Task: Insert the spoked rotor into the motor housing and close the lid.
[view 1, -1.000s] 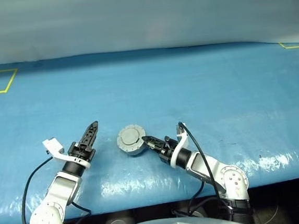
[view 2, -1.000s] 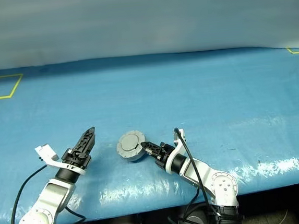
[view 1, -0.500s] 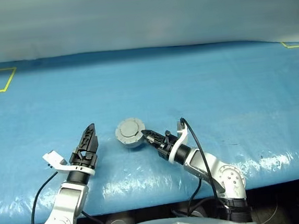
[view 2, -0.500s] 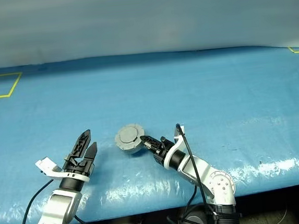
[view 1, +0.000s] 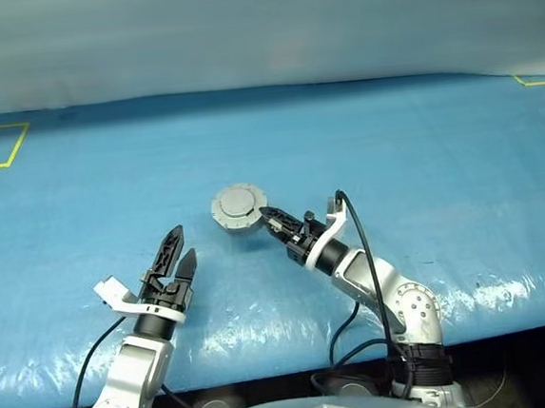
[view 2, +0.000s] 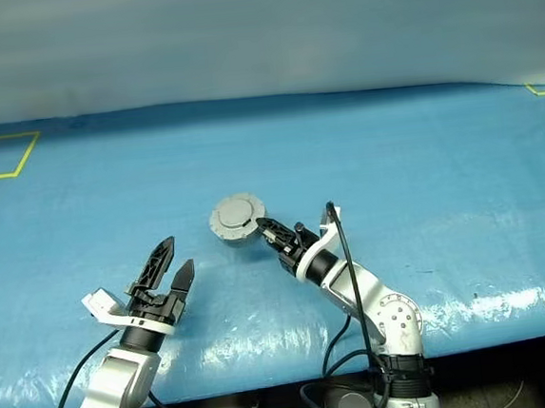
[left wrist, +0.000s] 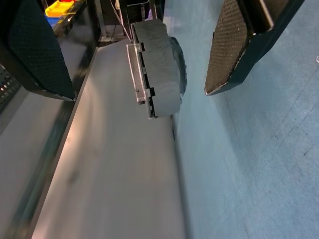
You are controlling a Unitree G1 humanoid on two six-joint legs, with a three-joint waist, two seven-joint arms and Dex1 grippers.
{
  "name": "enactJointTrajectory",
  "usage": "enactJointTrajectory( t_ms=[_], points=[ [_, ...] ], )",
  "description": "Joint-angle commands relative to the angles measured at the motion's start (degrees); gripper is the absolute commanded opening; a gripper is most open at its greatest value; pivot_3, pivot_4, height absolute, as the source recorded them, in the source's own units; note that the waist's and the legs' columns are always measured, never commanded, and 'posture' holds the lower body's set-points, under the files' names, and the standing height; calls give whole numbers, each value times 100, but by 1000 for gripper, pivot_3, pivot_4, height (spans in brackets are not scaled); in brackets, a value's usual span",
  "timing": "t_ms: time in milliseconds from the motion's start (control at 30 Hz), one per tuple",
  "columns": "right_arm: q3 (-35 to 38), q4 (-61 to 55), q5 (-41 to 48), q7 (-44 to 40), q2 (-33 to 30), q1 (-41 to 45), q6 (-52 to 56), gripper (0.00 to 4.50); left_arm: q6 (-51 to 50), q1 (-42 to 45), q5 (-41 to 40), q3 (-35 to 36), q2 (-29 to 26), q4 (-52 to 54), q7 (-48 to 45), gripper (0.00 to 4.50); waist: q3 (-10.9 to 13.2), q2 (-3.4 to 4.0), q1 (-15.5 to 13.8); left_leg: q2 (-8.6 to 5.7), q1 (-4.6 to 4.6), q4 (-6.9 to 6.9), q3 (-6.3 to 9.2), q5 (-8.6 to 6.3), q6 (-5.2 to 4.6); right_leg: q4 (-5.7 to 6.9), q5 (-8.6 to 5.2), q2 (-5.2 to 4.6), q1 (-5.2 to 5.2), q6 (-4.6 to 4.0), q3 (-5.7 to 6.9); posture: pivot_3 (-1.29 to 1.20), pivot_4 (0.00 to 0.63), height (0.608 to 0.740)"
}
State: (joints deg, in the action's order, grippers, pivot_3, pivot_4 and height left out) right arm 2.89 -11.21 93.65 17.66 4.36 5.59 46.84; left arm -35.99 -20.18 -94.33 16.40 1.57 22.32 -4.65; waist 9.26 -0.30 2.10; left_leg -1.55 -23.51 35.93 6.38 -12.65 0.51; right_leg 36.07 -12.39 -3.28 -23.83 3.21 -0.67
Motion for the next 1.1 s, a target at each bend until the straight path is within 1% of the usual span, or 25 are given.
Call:
enactJointTrajectory(
  t_ms=[33, 267, 600, 800, 1067, 1100],
  points=[
    [-208, -394, 354, -185, 233, 219, -45, 1196, -88, 15, -121, -112, -83, -113, -288, 4500, 0, 1, 0, 0, 0, 0, 0, 0, 0, 0, 0, 1, 0, 0, 0, 0, 150, 740],
    [-462, -510, 533, -92, 182, 221, -55, 1196, -143, 163, -63, -259, -88, -428, -665, 4500, 0, 2, 0, 0, 0, 3, 0, 0, 0, 1, 1, 2, 1, 0, -1, 0, 150, 740],
    [-768, -630, 644, 14, 70, 87, -19, 1196, -189, 315, -43, -343, -74, -592, -1375, 4500, 0, 4, 1, 0, 1, 4, 0, 0, 0, 2, 3, 4, 2, -2, -3, 0, 150, 740],
    [-895, -671, 711, 28, 10, 43, 0, 1196, -221, 425, -58, -409, -119, -637, -1261, 4500, -1, 4, 0, 1, 3, 8, 0, 1, 0, 3, 5, 7, 4, -2, -3, 0, 150, 740],
    [-1025, -731, 762, 25, -128, -31, -5, 1196, -106, 673, -243, -465, 88, -566, -779, 4500, -1, 2, -2, 1, 3, 12, 0, 1, -1, 4, 13, 7, 7, -9, -5, 0, 150, 740],
    [-1028, -731, 756, 19, -145, -36, -11, 1196, -65, 686, -285, -471, 145, -544, -635, 4327, -1, 2, -2, 0, 3, 12, 0, 1, -1, 4, 16, 7, 7, -13, -5, 0, 150, 740]
  ],
)
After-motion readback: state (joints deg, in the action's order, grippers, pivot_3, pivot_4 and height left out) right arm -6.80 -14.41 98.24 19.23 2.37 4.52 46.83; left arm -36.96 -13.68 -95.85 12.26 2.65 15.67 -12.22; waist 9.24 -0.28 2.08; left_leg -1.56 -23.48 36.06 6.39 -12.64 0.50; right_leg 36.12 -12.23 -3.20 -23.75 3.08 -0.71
